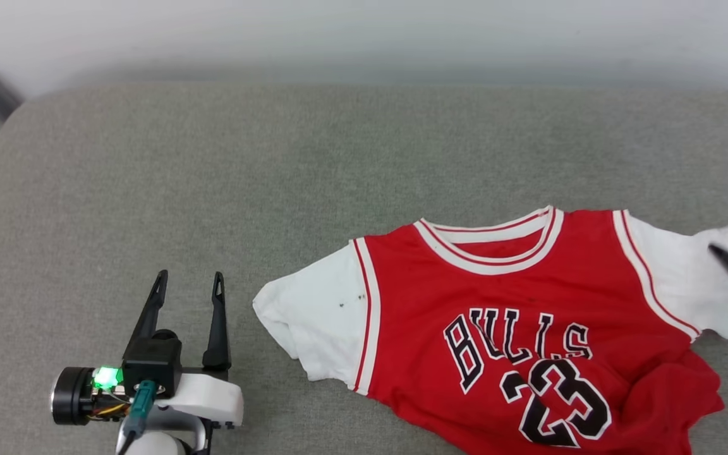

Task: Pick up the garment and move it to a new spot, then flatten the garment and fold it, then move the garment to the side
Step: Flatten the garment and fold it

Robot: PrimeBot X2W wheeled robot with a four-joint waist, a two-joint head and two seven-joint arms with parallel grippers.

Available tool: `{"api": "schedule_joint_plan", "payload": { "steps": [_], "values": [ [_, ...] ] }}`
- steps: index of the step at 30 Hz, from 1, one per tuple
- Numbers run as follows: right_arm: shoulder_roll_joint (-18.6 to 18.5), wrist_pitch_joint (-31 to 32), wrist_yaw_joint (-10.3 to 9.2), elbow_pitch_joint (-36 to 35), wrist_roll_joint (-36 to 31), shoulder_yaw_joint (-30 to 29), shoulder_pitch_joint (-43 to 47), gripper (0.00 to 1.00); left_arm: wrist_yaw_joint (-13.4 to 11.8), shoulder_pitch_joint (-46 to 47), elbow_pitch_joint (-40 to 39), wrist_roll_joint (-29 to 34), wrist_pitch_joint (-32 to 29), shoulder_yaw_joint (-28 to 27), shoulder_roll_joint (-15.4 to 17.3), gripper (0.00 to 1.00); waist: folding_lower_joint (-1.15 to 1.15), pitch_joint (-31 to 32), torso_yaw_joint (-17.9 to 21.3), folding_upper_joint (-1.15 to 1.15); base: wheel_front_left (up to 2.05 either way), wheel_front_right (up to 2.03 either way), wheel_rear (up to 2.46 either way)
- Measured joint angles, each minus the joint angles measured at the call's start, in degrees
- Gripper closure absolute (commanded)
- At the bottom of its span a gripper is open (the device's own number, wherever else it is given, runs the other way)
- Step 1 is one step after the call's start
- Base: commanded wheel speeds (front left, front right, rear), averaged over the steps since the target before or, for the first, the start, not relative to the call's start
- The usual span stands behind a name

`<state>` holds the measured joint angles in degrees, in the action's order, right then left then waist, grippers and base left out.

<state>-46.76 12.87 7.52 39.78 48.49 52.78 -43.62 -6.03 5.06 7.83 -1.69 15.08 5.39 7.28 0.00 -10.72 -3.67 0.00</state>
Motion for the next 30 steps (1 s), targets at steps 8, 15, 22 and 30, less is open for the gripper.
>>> {"api": "schedule_joint_plan", "payload": {
  "steps": [8, 15, 22, 30],
  "values": [
    [3.4, -20.3, 0.00, -0.3, -6.5, -13.0, 1.8, 0.00, 3.4, 4.2, 4.4, -0.8, 0.0, -1.5, 4.8, 0.00, 0.00, 4.0, 1.9, 0.00, 0.00, 0.00, 0.00],
    [9.7, -27.6, 0.00, -7.3, -18.6, -29.7, 8.7, 0.00, 9.3, 12.1, 6.3, -1.1, -7.3, 0.0, 10.0, 0.00, 0.00, 4.8, 3.5, 0.00, 0.00, 0.00, 0.00],
    [23.5, -27.9, 0.00, -26.6, -33.1, -49.2, 24.2, 0.00, 13.0, 20.6, 6.6, -4.8, -18.6, 4.4, 14.4, 0.00, 0.00, 4.5, 3.8, 0.00, 0.00, 0.00, 0.00],
    [35.9, -27.0, 0.00, -41.3, -39.3, -54.6, 38.3, 0.00, 13.4, 28.4, 5.1, -20.5, -39.4, 19.1, 20.9, 0.00, 0.00, 3.0, 3.6, 0.00, 0.00, 0.00, 0.00]
  ]
}}
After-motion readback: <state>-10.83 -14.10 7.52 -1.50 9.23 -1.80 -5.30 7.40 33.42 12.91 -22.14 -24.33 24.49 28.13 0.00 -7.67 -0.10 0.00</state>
